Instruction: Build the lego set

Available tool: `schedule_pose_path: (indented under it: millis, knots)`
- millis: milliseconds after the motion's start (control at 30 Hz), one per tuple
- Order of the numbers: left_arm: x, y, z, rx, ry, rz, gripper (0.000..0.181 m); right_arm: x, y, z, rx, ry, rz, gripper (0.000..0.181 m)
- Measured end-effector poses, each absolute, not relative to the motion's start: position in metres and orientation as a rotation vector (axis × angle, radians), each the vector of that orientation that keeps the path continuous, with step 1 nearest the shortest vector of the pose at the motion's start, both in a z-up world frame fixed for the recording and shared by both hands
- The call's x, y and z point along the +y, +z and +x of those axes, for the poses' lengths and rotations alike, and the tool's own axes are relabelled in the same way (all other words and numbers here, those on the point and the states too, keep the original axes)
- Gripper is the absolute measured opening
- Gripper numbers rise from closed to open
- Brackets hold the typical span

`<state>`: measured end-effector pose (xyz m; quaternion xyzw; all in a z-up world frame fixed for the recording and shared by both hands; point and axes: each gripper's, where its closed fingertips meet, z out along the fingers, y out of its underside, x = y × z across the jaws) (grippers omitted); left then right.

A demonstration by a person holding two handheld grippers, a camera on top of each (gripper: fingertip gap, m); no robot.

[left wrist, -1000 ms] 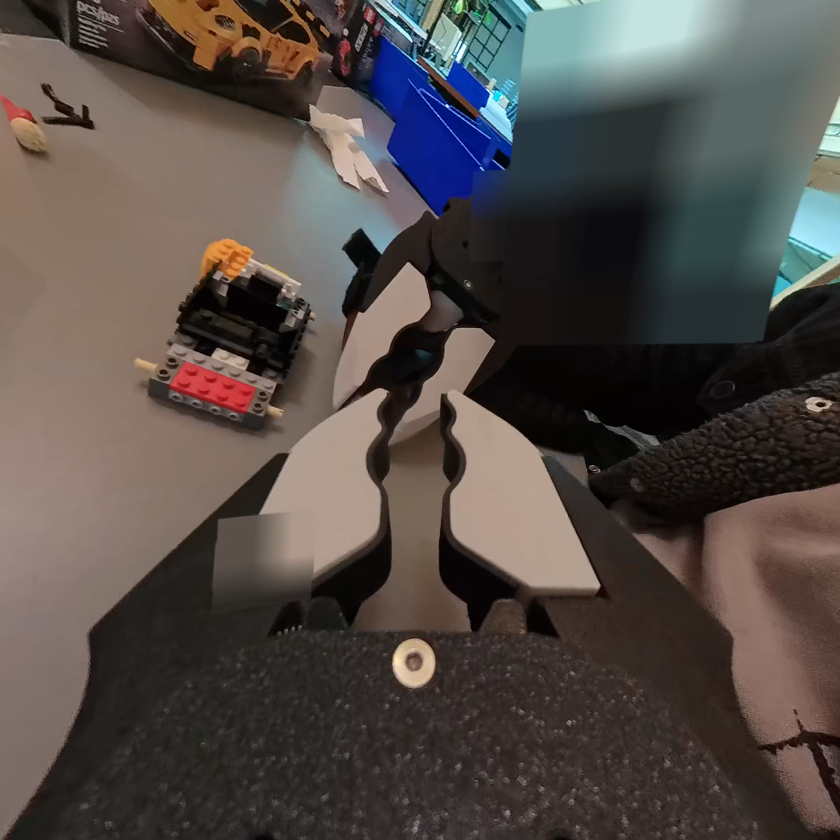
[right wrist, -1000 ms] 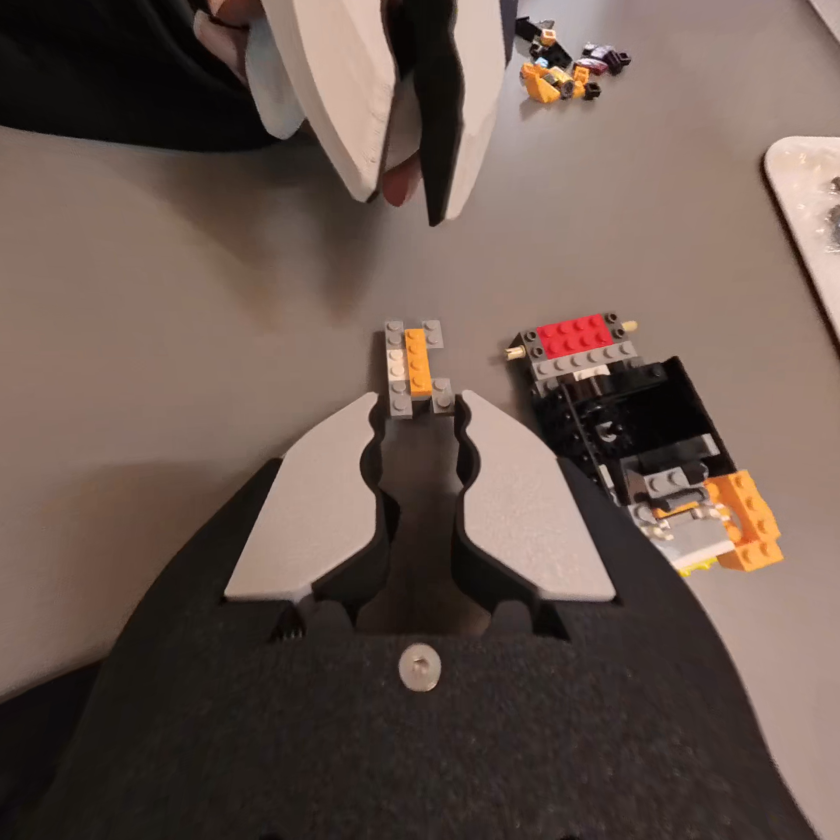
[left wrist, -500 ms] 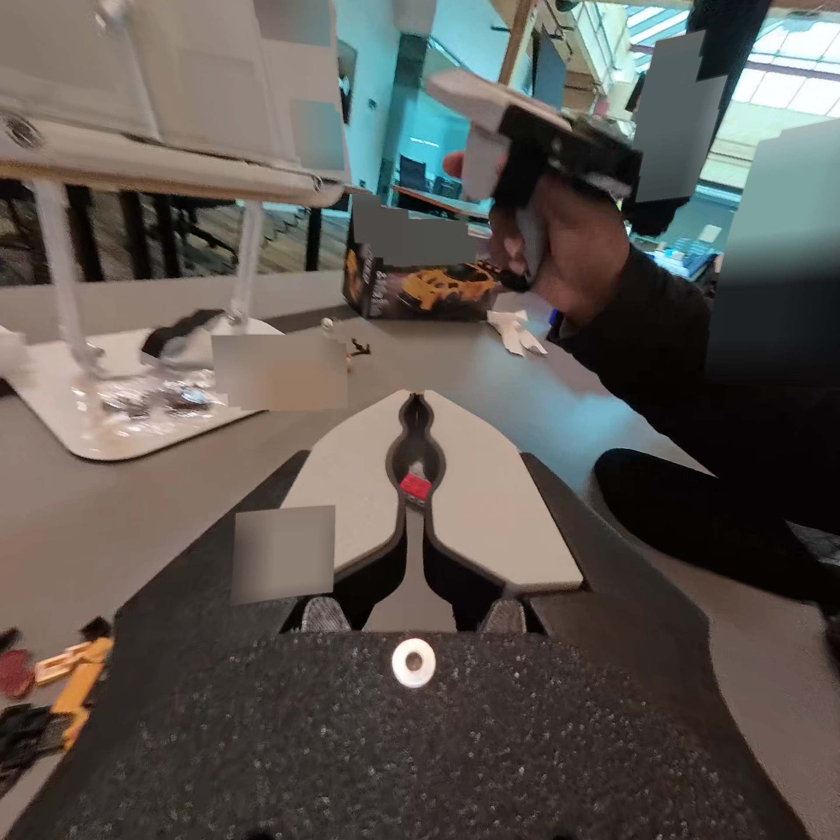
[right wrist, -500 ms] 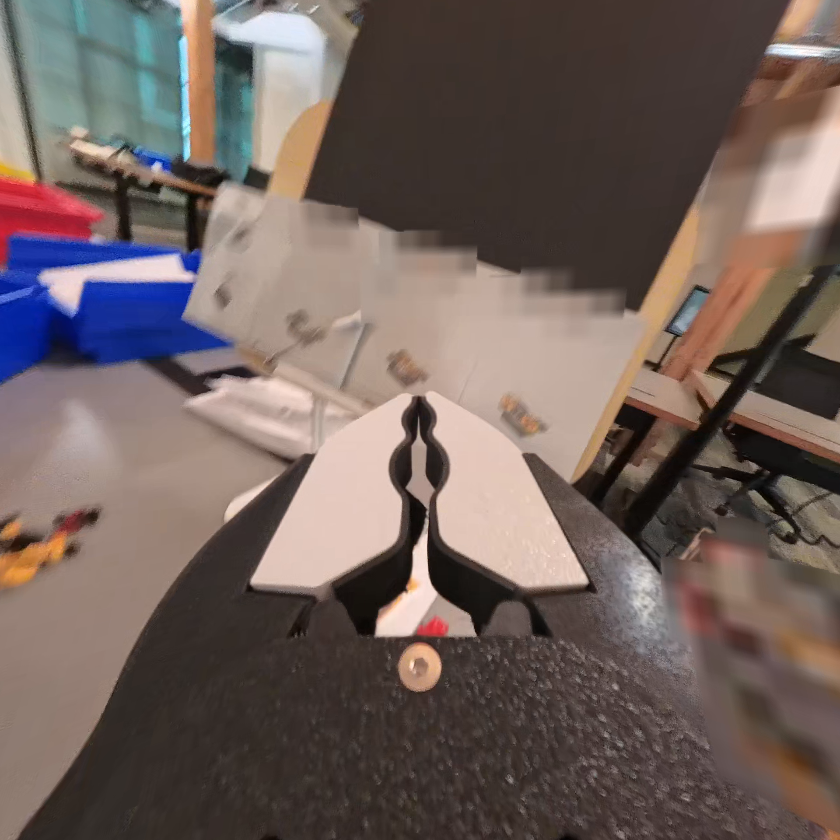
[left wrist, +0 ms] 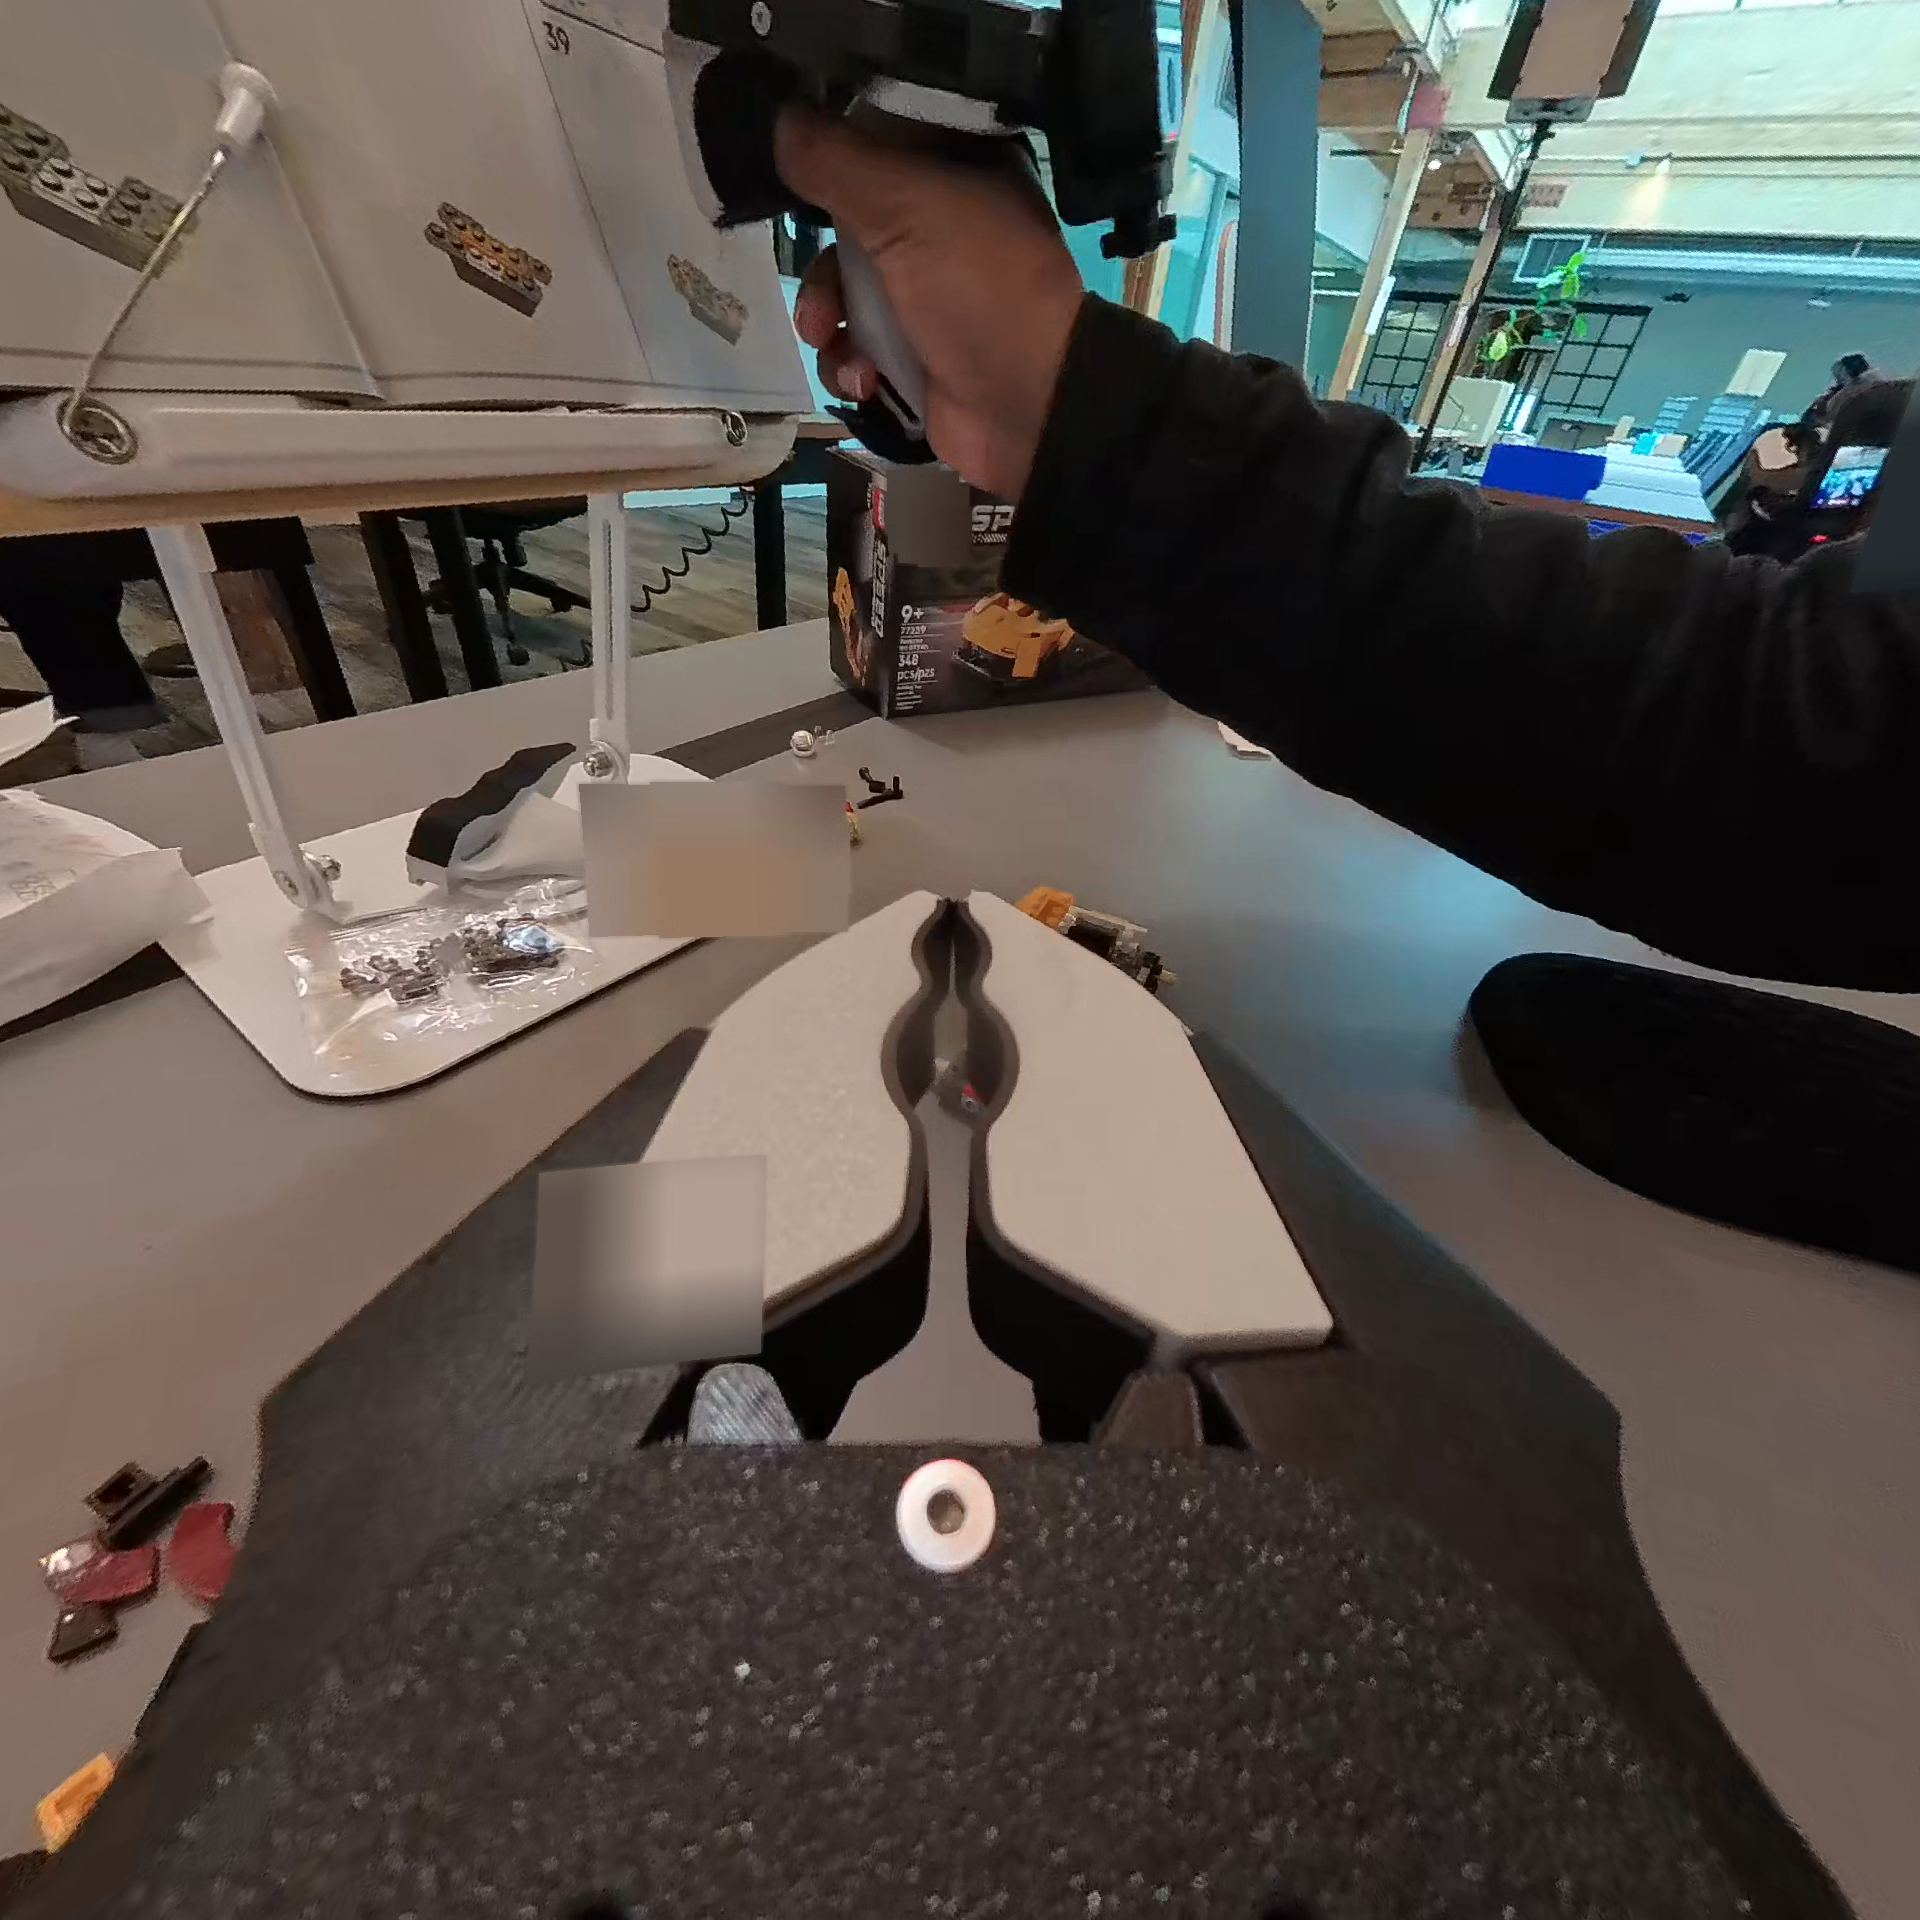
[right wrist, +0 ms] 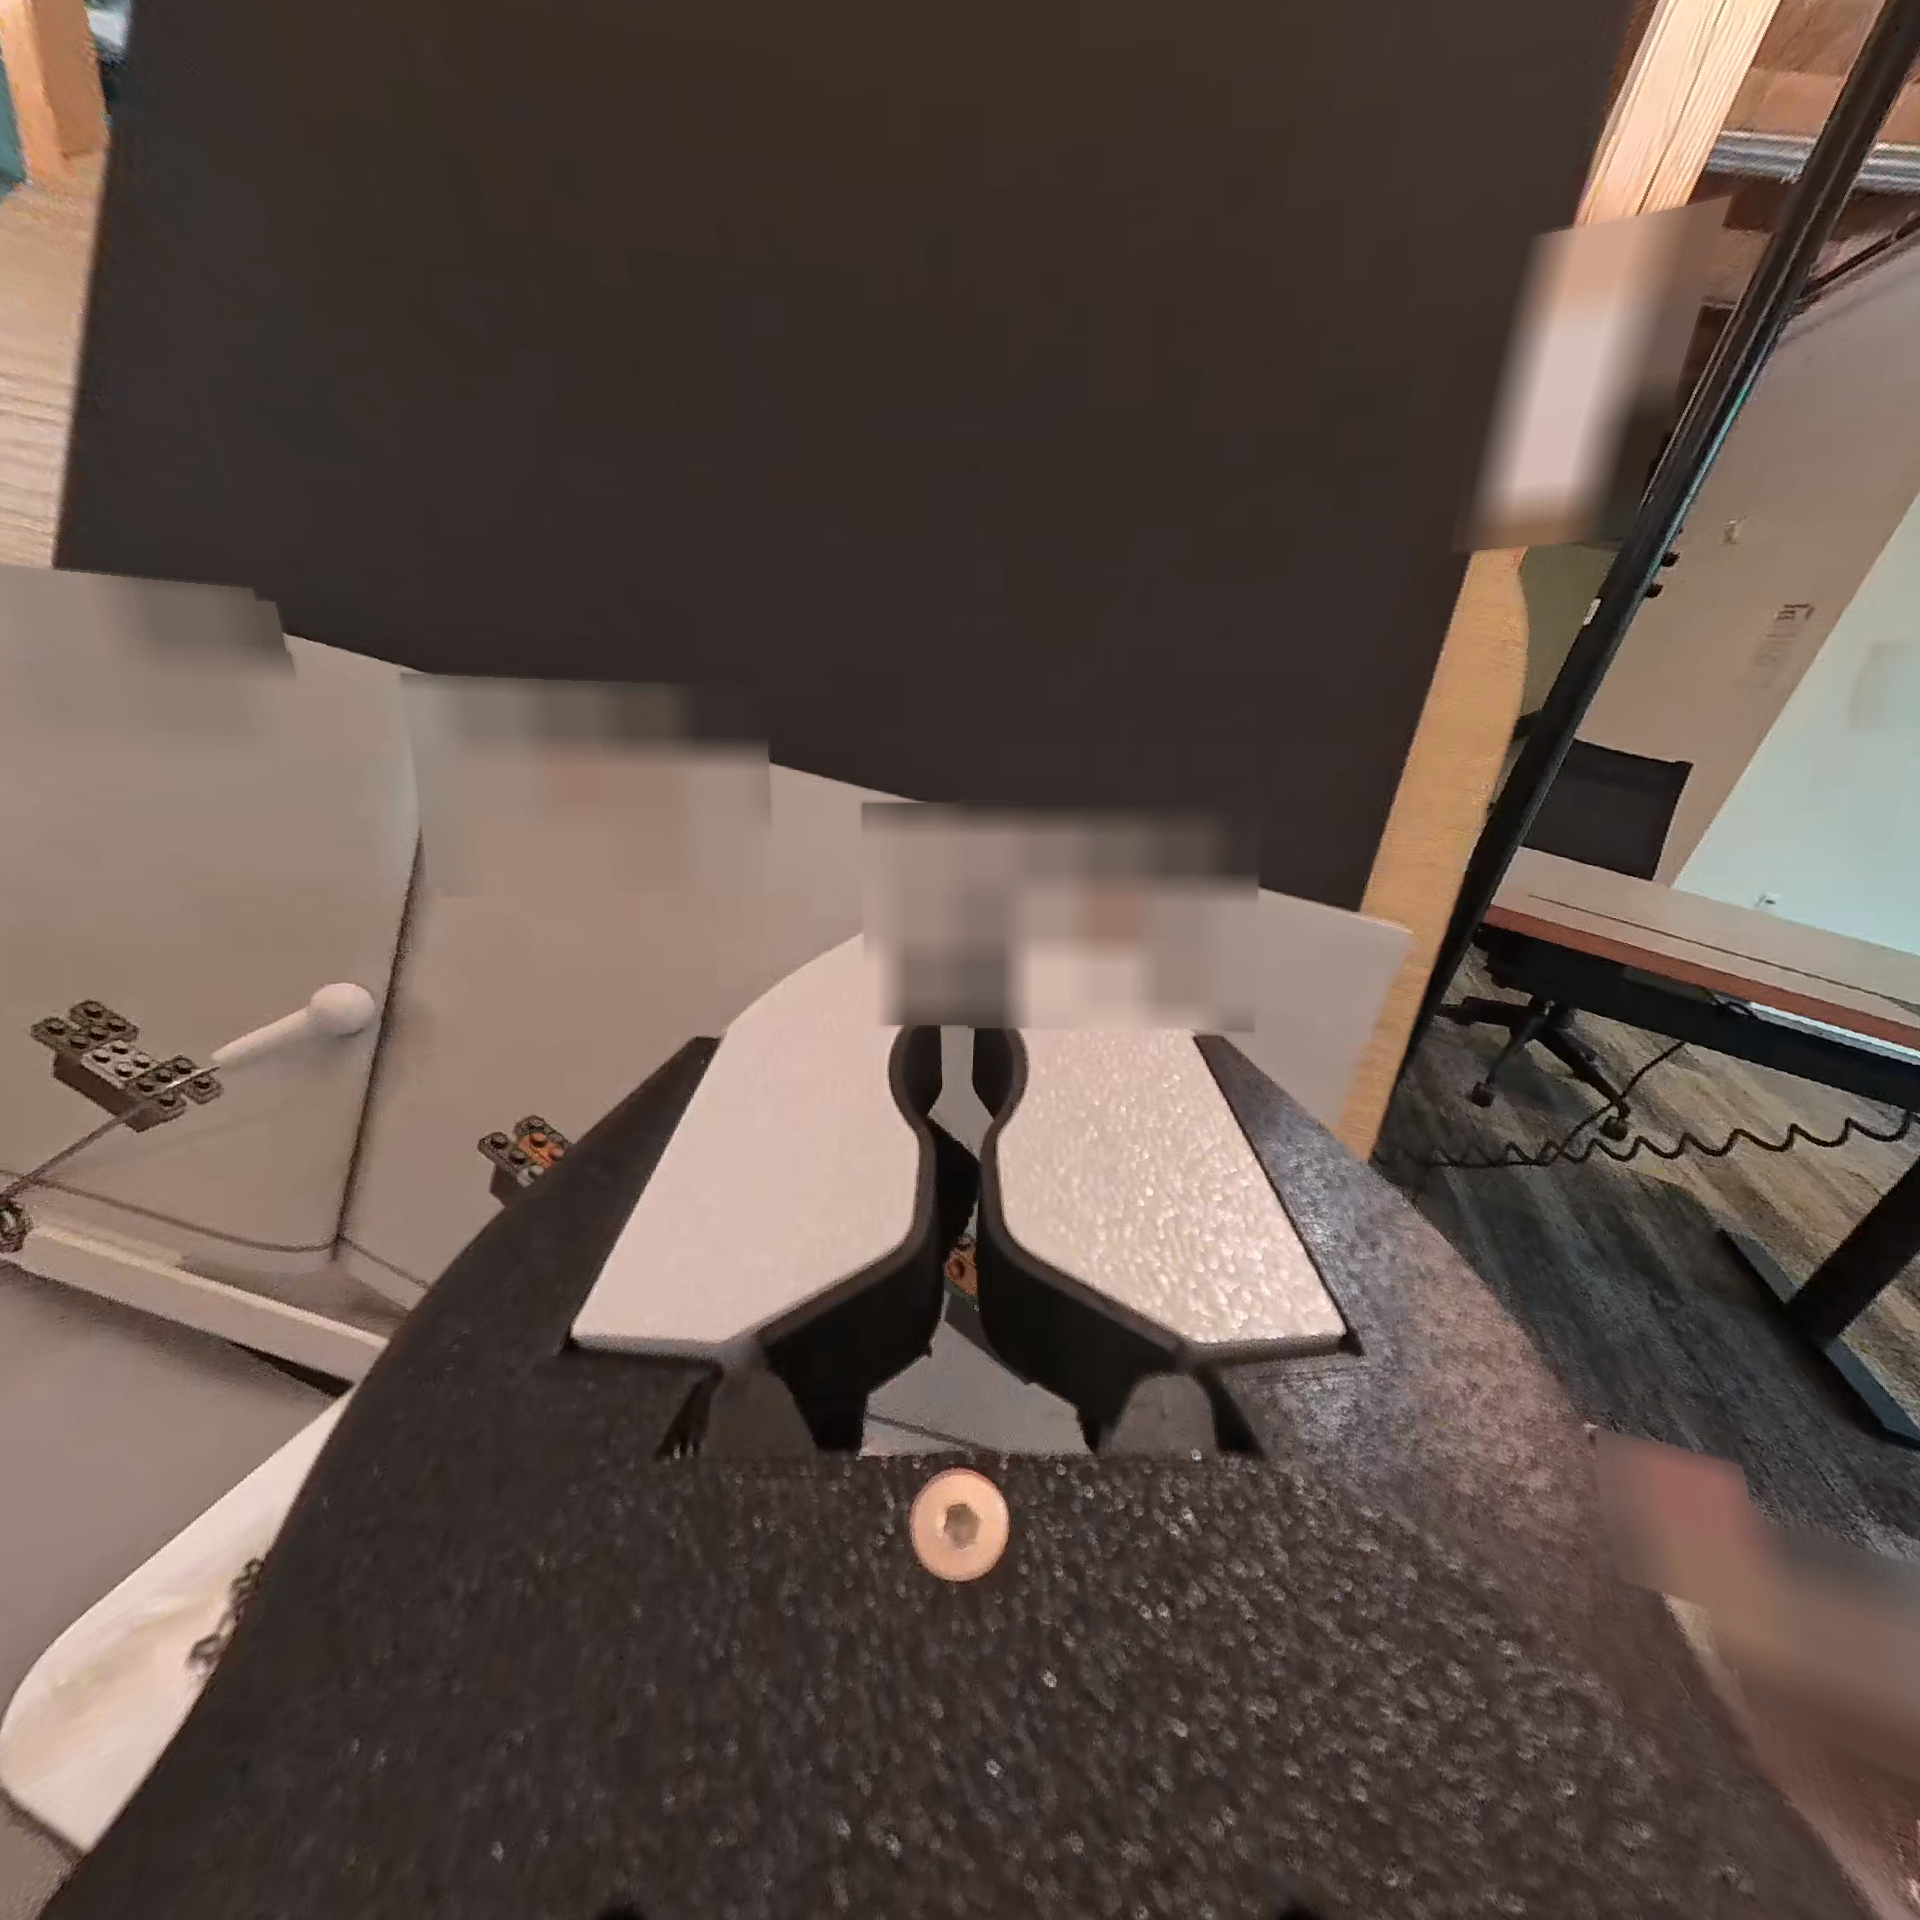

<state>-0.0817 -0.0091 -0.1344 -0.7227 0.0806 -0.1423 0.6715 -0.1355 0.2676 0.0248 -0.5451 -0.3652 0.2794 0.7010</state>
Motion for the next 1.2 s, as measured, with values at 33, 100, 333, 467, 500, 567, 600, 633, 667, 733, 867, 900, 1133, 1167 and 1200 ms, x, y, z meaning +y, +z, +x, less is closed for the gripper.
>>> schedule_pose_path:
  millis: [33, 100, 333, 467, 500, 567, 600, 633, 667, 733, 867, 900, 1133, 1167, 1200]
  knots:
    - [-0.009, -0.135, -0.081, 0.184, -0.324, -1.631, 0.0, 0.268, 0.024, -0.136, -0.814, 0.626, -1.214, 0.0]
    - [-0.008, -0.137, -0.08, 0.187, -0.332, -1.636, 0.0, 0.271, 0.022, -0.135, -0.81, 0.621, -1.213, 0.0]
    - [-0.008, -0.139, -0.078, 0.197, -0.346, -1.647, 0.0, 0.277, 0.02, -0.123, -0.797, 0.61, -1.212, 0.0]
    - [-0.007, -0.139, -0.078, 0.2, -0.328, -1.646, 0.0, 0.283, 0.027, -0.115, -0.776, 0.594, -1.21, 0.0]
    - [-0.008, -0.139, -0.078, 0.203, -0.332, -1.65, 0.0, 0.285, 0.027, -0.115, -0.777, 0.595, -1.213, 0.0]
    - [-0.008, -0.14, -0.076, 0.208, -0.335, -1.661, 0.0, 0.285, 0.027, -0.114, -0.784, 0.596, -1.214, 0.0]
    - [-0.008, -0.141, -0.077, 0.21, -0.326, -1.664, 0.0, 0.284, 0.027, -0.114, -0.786, 0.597, -1.214, 0.0]
    - [-0.008, -0.141, -0.077, 0.21, -0.315, -1.666, 0.0, 0.282, 0.027, -0.113, -0.79, 0.602, -1.214, 0.0]
    - [-0.008, -0.141, -0.078, 0.21, -0.306, -1.668, 0.0, 0.279, 0.026, -0.112, -0.796, 0.611, -1.21, 0.001]
    - [-0.009, -0.141, -0.076, 0.225, -0.314, -1.67, 0.0, 0.266, 0.025, -0.108, -0.814, 0.642, -1.193, 0.001]
    - [-0.016, -0.141, -0.058, 0.365, -0.238, -1.68, 0.0, 0.227, 0.012, -0.09, -0.862, 0.726, -1.162, 0.002]
    - [-0.018, -0.14, -0.051, 0.408, -0.205, -1.678, 0.0, 0.216, 0.006, -0.084, -0.877, 0.746, -1.162, 0.002]
    - [-0.038, -0.139, -0.049, 0.434, -0.074, -1.703, 0.0, 0.148, -0.073, -0.028, -1.032, 0.789, -1.299, 0.003]
    - [-0.042, -0.139, -0.056, 0.418, -0.059, -1.712, 0.0, 0.139, -0.084, -0.017, -1.041, 0.798, -1.333, 0.004]
    - [-0.046, -0.139, -0.062, 0.408, -0.045, -1.719, 0.0, 0.13, -0.094, -0.007, -1.046, 0.814, -1.37, 0.004]
